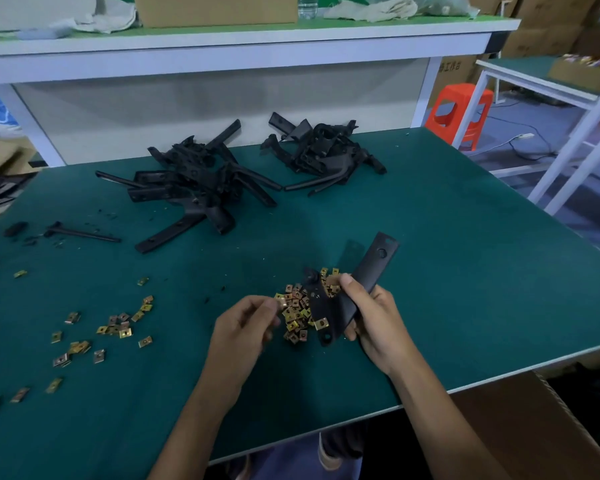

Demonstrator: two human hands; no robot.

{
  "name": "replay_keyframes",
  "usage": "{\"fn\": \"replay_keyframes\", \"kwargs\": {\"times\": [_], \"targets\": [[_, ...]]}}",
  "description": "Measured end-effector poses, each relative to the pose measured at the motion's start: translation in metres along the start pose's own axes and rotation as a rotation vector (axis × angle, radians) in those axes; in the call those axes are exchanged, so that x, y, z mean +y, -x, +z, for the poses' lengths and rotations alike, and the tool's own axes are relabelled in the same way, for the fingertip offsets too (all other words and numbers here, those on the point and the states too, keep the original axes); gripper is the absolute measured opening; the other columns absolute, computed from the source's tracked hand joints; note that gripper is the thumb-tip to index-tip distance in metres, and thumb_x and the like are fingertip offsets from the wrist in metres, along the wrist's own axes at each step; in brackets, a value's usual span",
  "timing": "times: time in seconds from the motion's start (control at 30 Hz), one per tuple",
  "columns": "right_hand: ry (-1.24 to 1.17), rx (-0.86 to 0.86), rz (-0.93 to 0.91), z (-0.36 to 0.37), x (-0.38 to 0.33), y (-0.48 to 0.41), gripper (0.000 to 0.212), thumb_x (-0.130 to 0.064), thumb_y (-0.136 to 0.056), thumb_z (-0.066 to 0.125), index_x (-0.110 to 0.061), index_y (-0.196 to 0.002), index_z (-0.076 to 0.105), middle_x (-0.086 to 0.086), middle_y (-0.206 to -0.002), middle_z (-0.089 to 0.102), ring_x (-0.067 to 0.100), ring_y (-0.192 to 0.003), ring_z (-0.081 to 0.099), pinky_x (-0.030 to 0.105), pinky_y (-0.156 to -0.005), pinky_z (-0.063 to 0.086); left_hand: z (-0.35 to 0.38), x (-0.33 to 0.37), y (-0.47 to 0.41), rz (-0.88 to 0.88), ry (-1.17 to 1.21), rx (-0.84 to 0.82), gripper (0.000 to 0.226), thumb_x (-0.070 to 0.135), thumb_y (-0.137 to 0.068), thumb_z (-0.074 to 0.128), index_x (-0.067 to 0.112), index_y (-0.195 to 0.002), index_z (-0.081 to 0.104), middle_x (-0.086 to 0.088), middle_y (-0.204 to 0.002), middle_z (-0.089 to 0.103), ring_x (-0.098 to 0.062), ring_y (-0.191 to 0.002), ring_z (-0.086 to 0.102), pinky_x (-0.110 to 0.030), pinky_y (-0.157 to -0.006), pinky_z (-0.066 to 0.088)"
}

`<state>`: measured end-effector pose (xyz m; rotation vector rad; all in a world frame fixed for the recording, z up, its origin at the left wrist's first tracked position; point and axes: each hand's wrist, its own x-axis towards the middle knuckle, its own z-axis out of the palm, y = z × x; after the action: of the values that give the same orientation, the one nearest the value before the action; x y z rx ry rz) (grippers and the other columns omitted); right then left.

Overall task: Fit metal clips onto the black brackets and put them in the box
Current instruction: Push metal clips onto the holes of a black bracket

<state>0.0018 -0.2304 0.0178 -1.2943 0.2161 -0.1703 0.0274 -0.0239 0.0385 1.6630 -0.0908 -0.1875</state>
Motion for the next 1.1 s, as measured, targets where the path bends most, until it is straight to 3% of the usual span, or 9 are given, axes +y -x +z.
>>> {"fn": "replay_keyframes", "kwargs": {"times": [0.13,0.27,0.33,0.47,0.57,0.67,0.8,0.93,1.1], "targets": [[-0.097,0.027,0.016,-0.003,0.000,-0.002,0.042,-0.048,-0.089,0.067,-0.009,-0.103,0.078,0.005,-0.053,0.054,0.014,-0.037,0.042,0.025,-0.036,0.035,-0.060,-0.005,-0.004,0.063,-0.366,0.339,0.016,0.034,-0.093,0.069,0.022,-0.083,0.072,0.020,-0.078,0.071,0.002,-0.074,0.064,-0.024,-0.069,0.050],[-0.183,0.016,0.032,-0.004,0.001,-0.006,0.042,-0.045,-0.092,0.065,-0.006,-0.106,0.076,0.003,-0.056,0.058,0.012,-0.038,0.042,0.024,-0.036,0.035,-0.105,-0.009,0.006,-0.036,-0.600,0.561,0.044,0.054,-0.091,0.064,0.020,-0.064,0.057,0.004,-0.057,0.059,-0.015,-0.059,0.058,-0.031,-0.056,0.041],[-0.179,0.006,0.025,-0.004,0.001,-0.006,0.042,-0.044,-0.092,0.065,-0.006,-0.105,0.076,0.004,-0.057,0.058,0.011,-0.038,0.042,0.023,-0.035,0.035,-0.096,-0.009,0.009,0.047,-0.725,0.519,0.046,0.053,-0.092,0.062,0.020,-0.061,0.053,0.005,-0.054,0.055,-0.020,-0.055,0.055,-0.031,-0.054,0.038],[-0.181,0.029,0.036,-0.002,0.000,-0.005,0.044,-0.045,-0.089,0.066,-0.006,-0.104,0.077,0.002,-0.053,0.056,0.012,-0.036,0.040,0.023,-0.035,0.033,-0.036,-0.013,0.008,0.264,-0.807,0.152,0.008,0.034,-0.090,0.072,0.027,-0.087,0.070,0.012,-0.085,0.066,-0.014,-0.079,0.061,-0.032,-0.073,0.048],[-0.189,0.039,0.034,-0.002,-0.001,-0.003,0.051,-0.046,-0.090,0.066,0.001,-0.109,0.073,0.001,-0.053,0.057,0.012,-0.036,0.041,0.023,-0.035,0.034,-0.001,-0.021,0.007,0.277,-0.910,-0.012,0.020,0.050,-0.088,0.069,0.032,-0.094,0.068,0.013,-0.090,0.061,-0.012,-0.088,0.053,-0.030,-0.075,0.044],[-0.174,0.048,0.023,-0.003,0.000,-0.002,0.047,-0.044,-0.093,0.065,-0.001,-0.108,0.073,0.001,-0.053,0.055,0.013,-0.037,0.041,0.024,-0.035,0.034,0.007,-0.021,-0.001,0.238,-0.897,-0.049,0.019,0.048,-0.088,0.070,0.031,-0.095,0.066,0.011,-0.091,0.062,-0.011,-0.087,0.055,-0.028,-0.071,0.045],[-0.129,0.040,0.016,-0.002,0.001,-0.003,0.032,-0.042,-0.098,0.064,-0.013,-0.097,0.078,0.001,-0.051,0.053,0.013,-0.036,0.042,0.024,-0.035,0.033,0.005,-0.010,-0.004,0.144,-0.770,-0.030,0.012,0.037,-0.088,0.072,0.034,-0.087,0.060,0.018,-0.085,0.065,0.001,-0.079,0.058,-0.012,-0.061,0.038],[-0.111,0.036,0.017,-0.001,0.000,-0.002,0.039,-0.050,-0.088,0.068,-0.013,-0.096,0.078,0.004,-0.052,0.051,0.016,-0.037,0.040,0.025,-0.036,0.032,-0.004,-0.008,-0.002,0.111,-0.651,0.002,0.013,0.028,-0.089,0.072,0.033,-0.084,0.062,0.022,-0.080,0.067,0.010,-0.083,0.060,-0.004,-0.064,0.040],[-0.046,0.004,-0.010,0.000,-0.001,0.001,0.033,-0.045,-0.093,0.064,-0.015,-0.096,0.078,0.003,-0.054,0.053,0.017,-0.038,0.042,0.025,-0.037,0.031,-0.014,-0.004,-0.005,0.083,-0.517,0.030,0.012,0.024,-0.092,0.069,0.034,-0.087,0.064,0.029,-0.089,0.068,0.011,-0.089,0.062,-0.014,-0.074,0.044]]}}
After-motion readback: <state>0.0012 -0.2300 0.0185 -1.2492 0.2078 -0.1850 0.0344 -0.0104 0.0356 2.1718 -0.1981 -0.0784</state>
